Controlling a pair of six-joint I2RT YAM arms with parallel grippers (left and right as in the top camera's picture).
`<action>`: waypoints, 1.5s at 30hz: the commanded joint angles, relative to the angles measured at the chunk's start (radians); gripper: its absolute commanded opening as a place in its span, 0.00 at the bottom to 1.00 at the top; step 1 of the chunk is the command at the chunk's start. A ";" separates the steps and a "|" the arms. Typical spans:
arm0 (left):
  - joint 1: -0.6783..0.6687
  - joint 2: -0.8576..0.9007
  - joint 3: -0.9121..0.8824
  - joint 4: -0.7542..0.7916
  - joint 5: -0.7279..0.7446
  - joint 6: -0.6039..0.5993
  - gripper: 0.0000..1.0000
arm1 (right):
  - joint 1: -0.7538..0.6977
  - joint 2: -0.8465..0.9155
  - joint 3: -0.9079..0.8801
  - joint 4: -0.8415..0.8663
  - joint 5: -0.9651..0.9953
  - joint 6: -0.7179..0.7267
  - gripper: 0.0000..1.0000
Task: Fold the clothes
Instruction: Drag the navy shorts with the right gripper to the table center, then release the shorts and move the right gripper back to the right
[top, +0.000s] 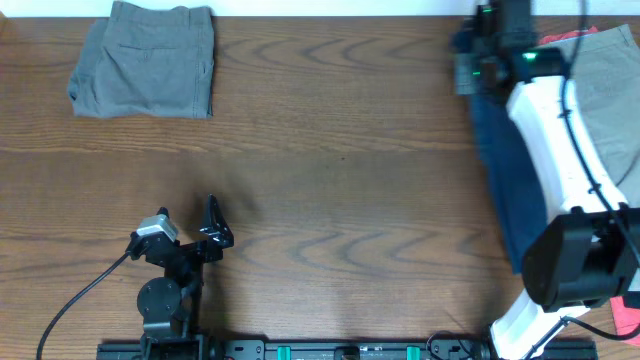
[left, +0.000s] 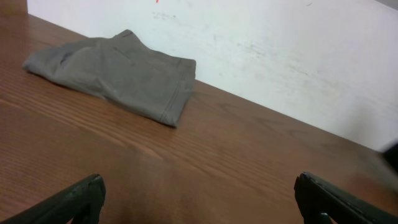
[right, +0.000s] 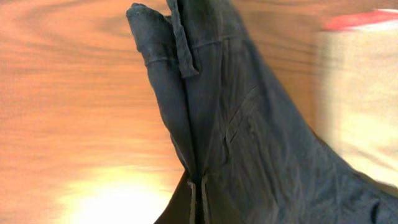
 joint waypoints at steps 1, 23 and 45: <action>-0.002 -0.005 -0.018 -0.034 -0.020 0.009 0.98 | 0.114 -0.013 -0.031 0.021 -0.217 0.054 0.01; -0.002 -0.005 -0.018 -0.034 -0.020 0.009 0.98 | 0.558 -0.013 -0.085 -0.046 -0.390 0.088 0.36; -0.002 -0.005 -0.018 -0.034 -0.020 0.009 0.98 | -0.023 -0.122 -0.135 -0.606 0.128 0.335 0.99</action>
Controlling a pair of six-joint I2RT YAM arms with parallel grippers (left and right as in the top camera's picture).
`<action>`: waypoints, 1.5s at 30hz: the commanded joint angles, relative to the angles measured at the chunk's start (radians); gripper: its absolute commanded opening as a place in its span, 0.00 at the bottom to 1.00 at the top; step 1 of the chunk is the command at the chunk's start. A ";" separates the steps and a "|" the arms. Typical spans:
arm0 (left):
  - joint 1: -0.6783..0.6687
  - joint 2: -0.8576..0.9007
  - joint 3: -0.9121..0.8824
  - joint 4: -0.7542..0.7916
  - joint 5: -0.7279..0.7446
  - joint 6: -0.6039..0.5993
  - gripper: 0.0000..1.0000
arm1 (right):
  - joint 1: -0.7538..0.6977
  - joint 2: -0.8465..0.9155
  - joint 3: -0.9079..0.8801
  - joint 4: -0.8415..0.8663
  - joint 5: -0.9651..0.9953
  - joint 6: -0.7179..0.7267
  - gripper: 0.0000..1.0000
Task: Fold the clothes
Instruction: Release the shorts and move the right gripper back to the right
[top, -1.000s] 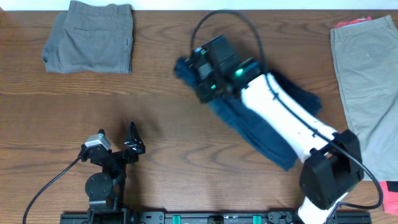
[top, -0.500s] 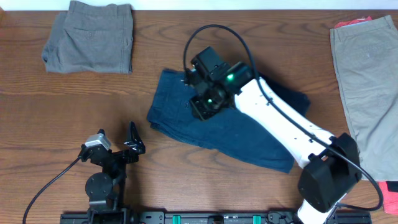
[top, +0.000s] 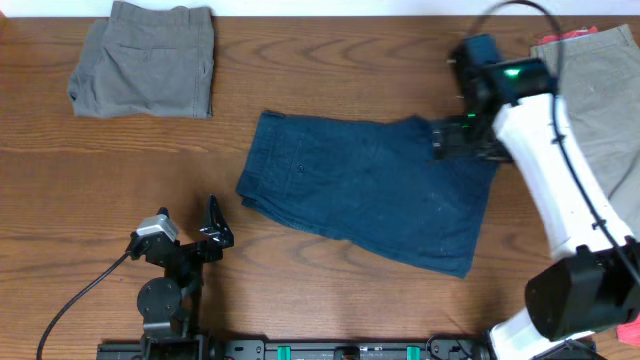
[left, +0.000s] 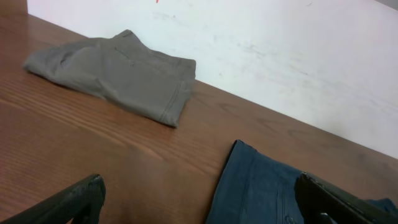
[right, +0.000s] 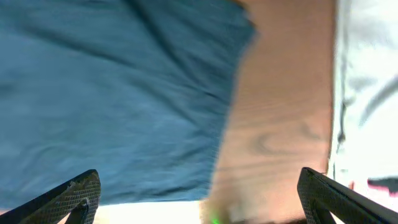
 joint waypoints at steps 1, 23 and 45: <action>-0.002 -0.005 -0.018 -0.034 -0.020 0.009 0.98 | -0.081 -0.002 -0.099 0.034 -0.028 0.026 0.99; -0.002 -0.005 -0.018 -0.034 -0.020 0.009 0.98 | -0.215 -0.002 -0.658 0.592 -0.187 -0.006 0.72; -0.002 -0.005 -0.018 -0.034 -0.020 0.009 0.98 | -0.212 -0.002 -0.748 0.885 -0.222 -0.007 0.04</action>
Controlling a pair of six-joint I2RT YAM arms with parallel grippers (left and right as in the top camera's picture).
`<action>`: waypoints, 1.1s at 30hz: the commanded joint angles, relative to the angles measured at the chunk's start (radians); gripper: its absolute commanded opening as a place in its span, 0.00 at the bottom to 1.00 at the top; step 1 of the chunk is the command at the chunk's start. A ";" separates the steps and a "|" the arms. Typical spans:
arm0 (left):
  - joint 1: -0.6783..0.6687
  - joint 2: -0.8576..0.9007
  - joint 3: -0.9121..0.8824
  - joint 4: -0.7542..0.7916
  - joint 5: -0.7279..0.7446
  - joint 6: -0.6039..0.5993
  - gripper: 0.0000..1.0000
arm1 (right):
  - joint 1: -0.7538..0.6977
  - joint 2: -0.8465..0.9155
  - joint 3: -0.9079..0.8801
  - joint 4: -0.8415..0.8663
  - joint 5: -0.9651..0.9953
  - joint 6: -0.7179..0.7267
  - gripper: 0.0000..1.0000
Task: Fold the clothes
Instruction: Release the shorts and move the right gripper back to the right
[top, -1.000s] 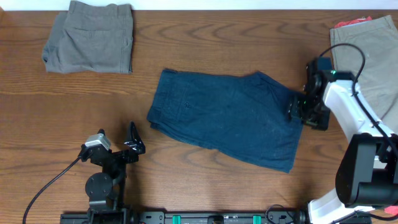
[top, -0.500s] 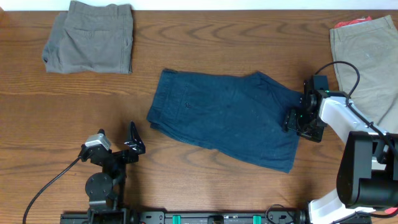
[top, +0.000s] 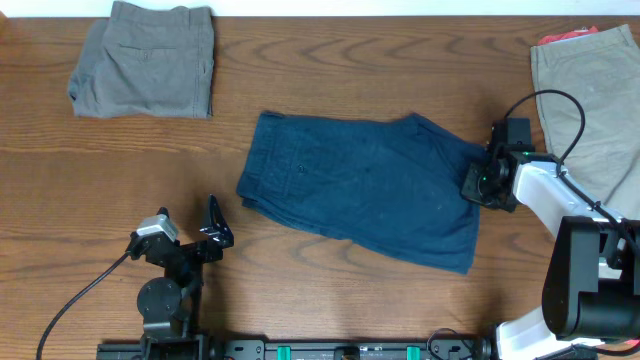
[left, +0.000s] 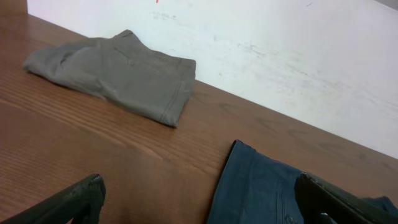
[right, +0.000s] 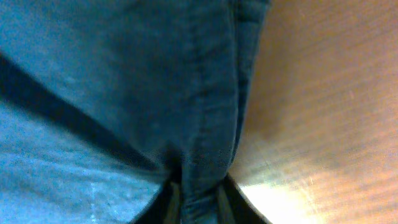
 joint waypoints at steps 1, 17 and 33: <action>-0.002 -0.005 -0.018 -0.034 -0.020 0.009 0.98 | 0.000 0.023 -0.032 0.030 -0.035 0.007 0.01; -0.002 -0.005 -0.018 -0.034 -0.020 0.009 0.98 | 0.000 0.023 -0.032 0.369 -0.104 -0.019 0.01; -0.002 -0.005 -0.018 -0.034 -0.020 0.009 0.98 | -0.029 0.022 0.090 0.305 -0.103 -0.040 0.05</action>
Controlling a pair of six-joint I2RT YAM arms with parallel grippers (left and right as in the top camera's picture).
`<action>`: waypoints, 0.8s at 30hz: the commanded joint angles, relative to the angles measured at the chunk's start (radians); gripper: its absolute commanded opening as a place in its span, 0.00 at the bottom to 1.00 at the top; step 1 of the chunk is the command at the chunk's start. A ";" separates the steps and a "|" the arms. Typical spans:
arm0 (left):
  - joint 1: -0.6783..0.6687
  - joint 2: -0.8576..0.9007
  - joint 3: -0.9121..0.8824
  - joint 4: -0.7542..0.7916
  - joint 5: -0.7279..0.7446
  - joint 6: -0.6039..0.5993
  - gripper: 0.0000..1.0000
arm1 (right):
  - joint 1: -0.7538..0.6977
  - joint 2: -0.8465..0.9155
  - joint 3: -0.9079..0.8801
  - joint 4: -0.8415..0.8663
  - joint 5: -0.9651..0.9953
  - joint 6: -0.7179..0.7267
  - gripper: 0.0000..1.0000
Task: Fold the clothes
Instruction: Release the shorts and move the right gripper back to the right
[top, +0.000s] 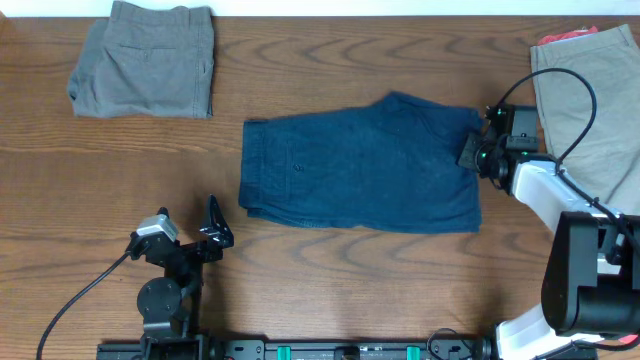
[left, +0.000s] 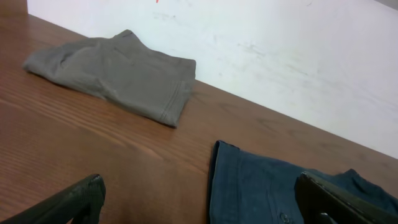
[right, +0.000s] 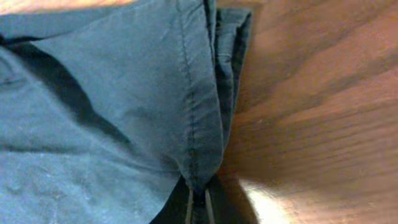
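Note:
Dark blue shorts lie spread flat in the middle of the table, waistband to the left. My right gripper is shut on the hem at their right edge; in the right wrist view the blue hem is pinched between the fingers. The left gripper rests open near the front left, apart from any cloth; its wrist view shows the shorts' waistband corner ahead of the fingertips.
Folded grey shorts lie at the back left, also seen as a grey pile in the left wrist view. A beige garment over something red lies at the back right, close to the right arm.
My right gripper, still shut on the hem, has moved toward the back of the table. The blue shorts now lie straighter, their right end swung up and the cloth squared.
First the right gripper held the blue shorts bunched up at the far right. Then the shorts lay spread diagonally mid-table with the gripper open above their right end. Then it was shut on the right hem, and now the shorts lie straight.

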 joint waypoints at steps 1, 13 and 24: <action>-0.002 -0.005 -0.018 -0.034 -0.020 0.009 0.98 | -0.029 0.006 0.093 -0.066 0.017 -0.033 0.07; -0.002 -0.005 -0.018 -0.034 -0.020 0.009 0.98 | -0.037 0.006 0.457 -0.541 0.017 -0.094 0.99; -0.002 -0.005 -0.018 -0.034 -0.020 0.009 0.98 | -0.133 0.006 0.680 -0.740 0.235 -0.158 0.99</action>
